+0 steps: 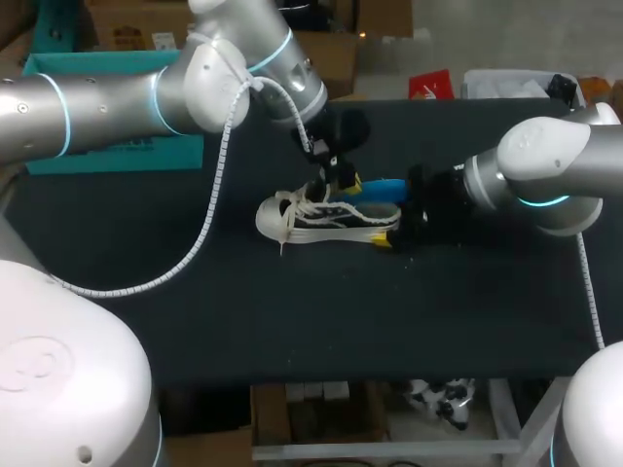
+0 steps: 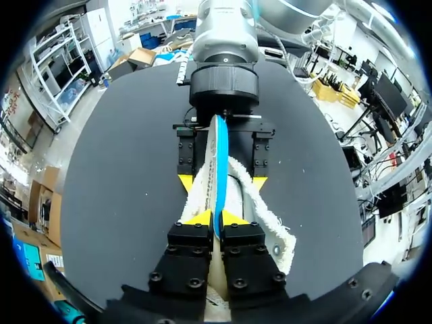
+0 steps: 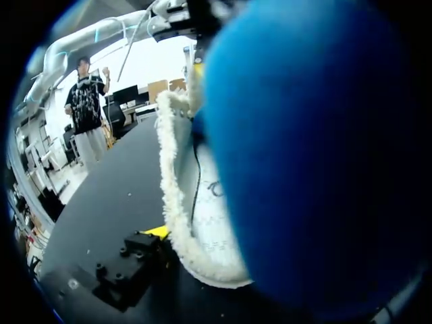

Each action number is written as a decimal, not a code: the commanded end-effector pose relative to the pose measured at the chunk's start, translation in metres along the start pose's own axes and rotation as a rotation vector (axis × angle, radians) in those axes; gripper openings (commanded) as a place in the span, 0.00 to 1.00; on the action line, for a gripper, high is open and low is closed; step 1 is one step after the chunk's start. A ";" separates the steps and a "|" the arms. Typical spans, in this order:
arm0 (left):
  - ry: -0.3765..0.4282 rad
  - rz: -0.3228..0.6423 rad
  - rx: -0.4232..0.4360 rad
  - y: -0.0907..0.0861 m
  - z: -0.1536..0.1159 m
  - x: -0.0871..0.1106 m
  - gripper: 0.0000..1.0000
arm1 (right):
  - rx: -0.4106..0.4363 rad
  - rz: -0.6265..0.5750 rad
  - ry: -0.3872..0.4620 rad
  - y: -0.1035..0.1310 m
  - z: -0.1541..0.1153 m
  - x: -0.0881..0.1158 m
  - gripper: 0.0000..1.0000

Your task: Open the shoe tongue, take the insole out of the shoe, put the insole back into the shoe, and pack the shoe into the shoebox

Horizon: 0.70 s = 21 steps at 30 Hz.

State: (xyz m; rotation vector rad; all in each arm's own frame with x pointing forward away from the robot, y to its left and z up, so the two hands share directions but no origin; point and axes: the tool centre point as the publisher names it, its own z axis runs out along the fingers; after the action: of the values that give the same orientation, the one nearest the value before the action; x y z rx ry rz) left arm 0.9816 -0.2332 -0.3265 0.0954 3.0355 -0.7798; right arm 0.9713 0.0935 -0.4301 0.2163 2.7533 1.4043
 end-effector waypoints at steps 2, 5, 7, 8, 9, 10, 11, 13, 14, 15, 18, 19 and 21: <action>-0.020 -0.007 -0.011 -0.002 -0.004 0.009 0.04 | -0.002 -0.001 0.001 -0.003 0.004 0.001 0.00; -0.024 -0.011 -0.014 -0.003 -0.005 0.012 0.41 | -0.002 -0.001 0.001 -0.003 0.004 0.001 0.00; -0.026 -0.012 -0.015 -0.004 -0.005 0.013 0.47 | -0.002 -0.001 0.001 -0.003 0.004 0.001 0.00; -0.027 -0.013 -0.015 -0.004 -0.005 0.013 0.47 | -0.002 -0.001 0.001 -0.003 0.004 0.001 0.00; -0.028 -0.013 -0.015 -0.005 -0.005 0.014 0.47 | -0.002 -0.001 0.001 -0.003 0.004 0.001 0.00; -0.030 -0.014 -0.016 -0.006 -0.005 0.015 0.47 | -0.002 -0.001 0.001 -0.003 0.004 0.001 0.00; -0.032 -0.014 -0.018 -0.006 -0.005 0.015 0.47 | -0.002 -0.001 0.001 -0.003 0.004 0.001 0.00; -0.039 -0.013 -0.024 -0.009 -0.003 0.016 0.47 | -0.002 -0.001 0.001 -0.003 0.004 0.001 0.00; -0.044 -0.011 -0.029 -0.010 -0.003 0.017 0.47 | -0.002 -0.001 0.001 -0.003 0.004 0.001 0.00; -0.051 -0.011 -0.035 -0.011 -0.002 0.016 0.47 | -0.002 -0.001 0.001 -0.003 0.004 0.001 0.00; -0.054 -0.009 -0.042 -0.016 -0.001 0.013 0.45 | -0.002 -0.001 0.001 -0.003 0.004 0.001 0.00; -0.057 -0.008 -0.045 -0.018 0.000 0.010 0.45 | -0.002 -0.001 0.001 -0.003 0.004 0.001 0.00; -0.064 -0.008 -0.054 -0.020 0.002 0.006 0.44 | -0.002 -0.001 0.001 -0.003 0.004 0.001 0.00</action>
State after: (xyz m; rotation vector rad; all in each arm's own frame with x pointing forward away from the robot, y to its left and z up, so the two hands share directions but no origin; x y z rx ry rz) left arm 0.9699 -0.2430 -0.3173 0.0629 2.9891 -0.7127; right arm 0.9709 0.0938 -0.4302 0.2163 2.7533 1.4046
